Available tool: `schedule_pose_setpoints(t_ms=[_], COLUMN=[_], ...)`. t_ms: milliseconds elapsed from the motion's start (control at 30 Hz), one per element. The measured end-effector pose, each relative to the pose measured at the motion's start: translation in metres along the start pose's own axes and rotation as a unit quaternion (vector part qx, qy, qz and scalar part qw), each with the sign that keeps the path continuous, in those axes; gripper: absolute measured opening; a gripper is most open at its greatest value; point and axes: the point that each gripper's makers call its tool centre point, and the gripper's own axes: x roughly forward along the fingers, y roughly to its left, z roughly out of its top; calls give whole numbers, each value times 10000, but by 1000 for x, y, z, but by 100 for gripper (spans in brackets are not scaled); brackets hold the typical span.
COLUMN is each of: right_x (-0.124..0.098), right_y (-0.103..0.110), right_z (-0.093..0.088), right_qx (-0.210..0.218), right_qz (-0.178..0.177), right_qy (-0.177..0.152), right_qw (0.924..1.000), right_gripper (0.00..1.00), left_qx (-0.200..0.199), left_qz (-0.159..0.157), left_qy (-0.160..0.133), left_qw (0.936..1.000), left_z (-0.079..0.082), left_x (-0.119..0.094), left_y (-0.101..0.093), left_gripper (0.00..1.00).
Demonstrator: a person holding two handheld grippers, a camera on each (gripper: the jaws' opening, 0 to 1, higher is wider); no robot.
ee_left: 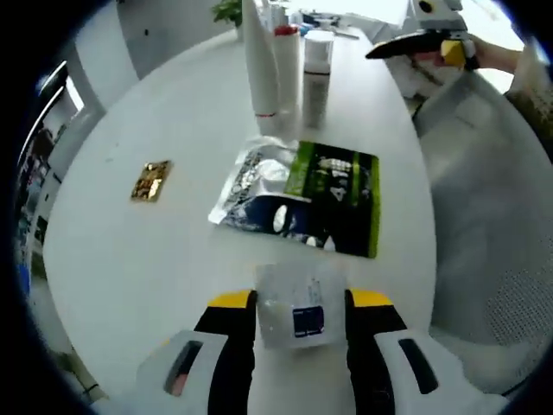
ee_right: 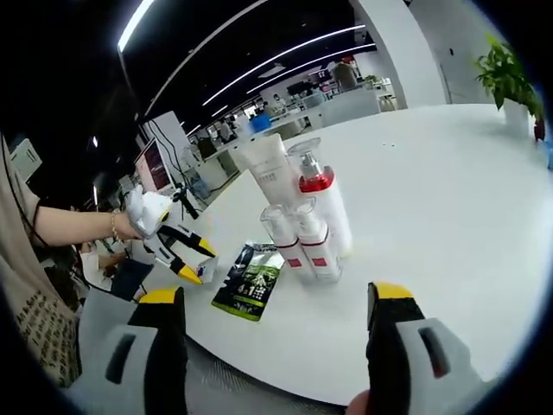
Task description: Arrange the skincare products in the storage area until every visible bottle or jar stands upright without overlapping.
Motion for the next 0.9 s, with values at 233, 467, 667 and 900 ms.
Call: schedule_pose_setpoints(t_ms=[233,467,667,900], right_x=[-1,-1,-2,-2], right_y=[-2,-5,-8,-10], right_z=[1,2,2,3], right_qx=[-11,4,26,46], right_qz=[-55,-126,-199,-268], right_qy=[-33,-57,-76,-95], right_qw=[10000,9999,9998,9996], right_gripper=[87,87,87,87], left_qx=[587,859,1234,1350], left_qz=[-274,-370,-533,-612], left_qy=[8,85,290,305], left_qw=[9979,9956,9905,9885], left_z=[1,-1,-10,-9], left_x=[7,9,13,16], left_y=[-15,-15,-15,-13], left_gripper=[38,38,38,38])
